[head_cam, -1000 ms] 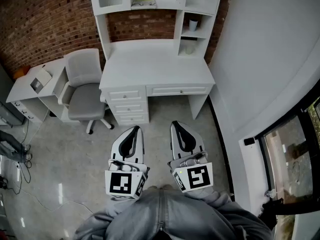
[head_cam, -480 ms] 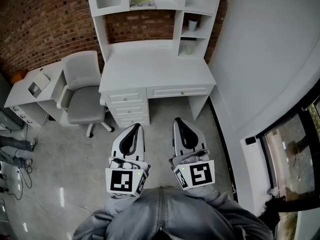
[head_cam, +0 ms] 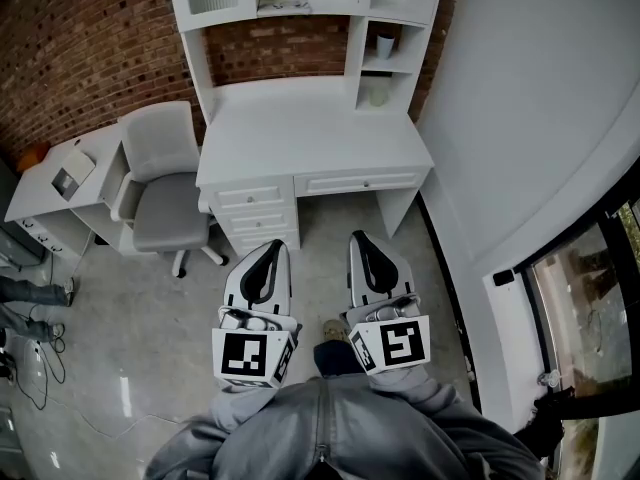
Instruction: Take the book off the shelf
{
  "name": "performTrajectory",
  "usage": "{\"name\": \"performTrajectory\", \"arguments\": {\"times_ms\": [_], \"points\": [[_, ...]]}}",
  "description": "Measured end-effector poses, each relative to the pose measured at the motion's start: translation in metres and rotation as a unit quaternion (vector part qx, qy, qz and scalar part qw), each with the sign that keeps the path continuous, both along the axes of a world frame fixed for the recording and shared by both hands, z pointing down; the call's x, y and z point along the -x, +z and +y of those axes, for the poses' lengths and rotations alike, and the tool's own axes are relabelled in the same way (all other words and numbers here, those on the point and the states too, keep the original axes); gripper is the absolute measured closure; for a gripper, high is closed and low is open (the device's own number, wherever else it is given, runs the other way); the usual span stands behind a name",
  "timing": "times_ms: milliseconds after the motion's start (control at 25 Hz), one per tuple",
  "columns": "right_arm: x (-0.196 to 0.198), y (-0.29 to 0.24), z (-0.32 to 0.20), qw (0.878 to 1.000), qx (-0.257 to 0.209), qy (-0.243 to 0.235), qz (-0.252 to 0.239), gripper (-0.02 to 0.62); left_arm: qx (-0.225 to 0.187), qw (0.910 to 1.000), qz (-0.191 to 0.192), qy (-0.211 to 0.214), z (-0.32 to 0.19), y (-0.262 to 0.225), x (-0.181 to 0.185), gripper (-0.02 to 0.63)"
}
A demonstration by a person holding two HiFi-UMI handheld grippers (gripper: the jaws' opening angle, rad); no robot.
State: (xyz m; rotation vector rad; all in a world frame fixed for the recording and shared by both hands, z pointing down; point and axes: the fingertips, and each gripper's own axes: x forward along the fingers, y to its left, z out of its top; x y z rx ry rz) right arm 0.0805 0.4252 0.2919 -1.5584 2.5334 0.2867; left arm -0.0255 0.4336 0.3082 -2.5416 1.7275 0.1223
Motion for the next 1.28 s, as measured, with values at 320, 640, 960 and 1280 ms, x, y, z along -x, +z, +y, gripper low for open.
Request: {"name": "performTrajectory", "arguments": {"times_ms": [320,640,960,1280], "points": [[-0.003,0.011,-0.051,1.000,0.006,-0.005,-0.002,0.569,0.003,1.0000,0.002,-0.002,-0.049,0.010,-0.002,0.601],[0.001,0.006,-0.132,1.000,0.004,-0.019,0.003,0.569,-0.003,0.9998,0.006,-0.019,-0.128,0.002,0.002,0.600],[-0.004,0.005,-0.207,0.999,0.007,-0.030,0.008,0.569,-0.002,0.9992,0.009,-0.038,-0.201,0.001,0.002,0.601],[-0.009,0.010,-0.272,0.999,0.011,-0.039,0.008,0.569,0.000,0.9984,0.013,-0.054,-0.258,0.004,0.002,0.601]]}}
